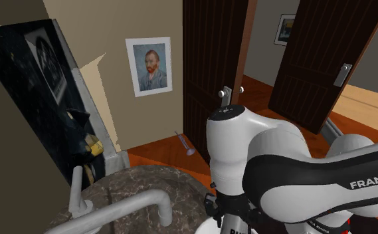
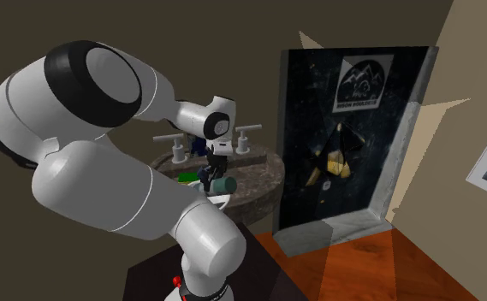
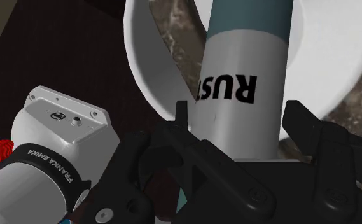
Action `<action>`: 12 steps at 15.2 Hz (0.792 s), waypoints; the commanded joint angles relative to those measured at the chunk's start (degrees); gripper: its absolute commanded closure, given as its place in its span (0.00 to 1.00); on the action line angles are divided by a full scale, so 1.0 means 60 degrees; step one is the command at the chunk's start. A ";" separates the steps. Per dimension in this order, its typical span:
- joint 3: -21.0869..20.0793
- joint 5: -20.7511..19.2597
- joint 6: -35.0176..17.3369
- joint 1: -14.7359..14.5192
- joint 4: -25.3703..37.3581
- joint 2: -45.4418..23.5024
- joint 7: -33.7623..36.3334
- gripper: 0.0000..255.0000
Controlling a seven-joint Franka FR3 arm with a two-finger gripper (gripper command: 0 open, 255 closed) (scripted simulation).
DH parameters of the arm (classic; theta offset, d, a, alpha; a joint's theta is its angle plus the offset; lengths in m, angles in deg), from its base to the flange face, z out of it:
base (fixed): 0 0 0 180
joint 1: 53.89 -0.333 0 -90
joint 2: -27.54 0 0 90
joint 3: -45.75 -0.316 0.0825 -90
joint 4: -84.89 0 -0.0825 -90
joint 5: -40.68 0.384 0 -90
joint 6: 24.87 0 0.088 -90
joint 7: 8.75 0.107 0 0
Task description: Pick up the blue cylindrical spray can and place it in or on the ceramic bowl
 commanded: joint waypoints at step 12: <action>-0.1720 0.1158 -0.1983 -0.1119 -0.0791 0.1027 -0.0203 1.00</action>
